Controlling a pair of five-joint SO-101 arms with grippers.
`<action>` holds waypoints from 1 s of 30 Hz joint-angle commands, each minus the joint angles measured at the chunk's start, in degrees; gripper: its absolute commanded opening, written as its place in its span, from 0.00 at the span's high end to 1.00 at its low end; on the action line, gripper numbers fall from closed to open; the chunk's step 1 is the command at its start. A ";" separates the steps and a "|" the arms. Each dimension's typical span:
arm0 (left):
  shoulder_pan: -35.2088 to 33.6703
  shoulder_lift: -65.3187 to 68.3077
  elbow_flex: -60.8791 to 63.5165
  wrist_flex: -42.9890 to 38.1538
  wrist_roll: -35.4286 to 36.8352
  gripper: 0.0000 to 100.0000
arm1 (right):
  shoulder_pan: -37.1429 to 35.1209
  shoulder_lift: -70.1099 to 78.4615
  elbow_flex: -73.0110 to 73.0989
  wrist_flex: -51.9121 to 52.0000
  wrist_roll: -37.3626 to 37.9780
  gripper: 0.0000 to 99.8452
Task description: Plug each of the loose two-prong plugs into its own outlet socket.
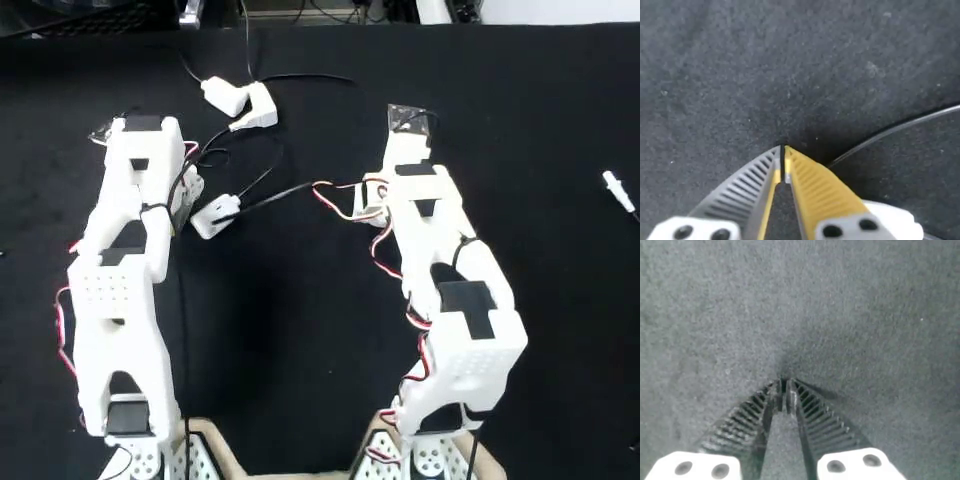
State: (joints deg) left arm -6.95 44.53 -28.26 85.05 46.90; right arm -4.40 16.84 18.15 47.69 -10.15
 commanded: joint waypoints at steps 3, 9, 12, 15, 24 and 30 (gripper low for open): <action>-3.38 0.18 -5.67 0.35 -0.44 0.97 | 0.09 -2.51 -0.22 -0.70 -0.35 0.96; -8.04 0.18 -11.74 0.79 -0.18 0.97 | 0.09 -2.51 -0.04 -0.70 -0.44 0.90; -9.36 0.18 -16.04 1.67 -0.18 0.97 | -0.53 -2.77 0.75 -1.49 -0.09 0.83; -9.45 0.18 -20.70 5.80 -0.18 0.90 | -1.05 -3.03 1.01 -1.93 0.00 0.81; -14.20 -0.09 -36.09 15.82 -0.09 0.71 | -0.70 -3.03 1.01 -1.58 0.53 0.81; -24.22 -1.49 -40.57 15.74 -0.35 0.72 | -2.90 -3.12 0.92 -1.41 7.82 0.81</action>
State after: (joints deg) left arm -26.37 45.41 -65.27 100.18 47.08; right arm -5.80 16.13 19.30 46.20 -5.23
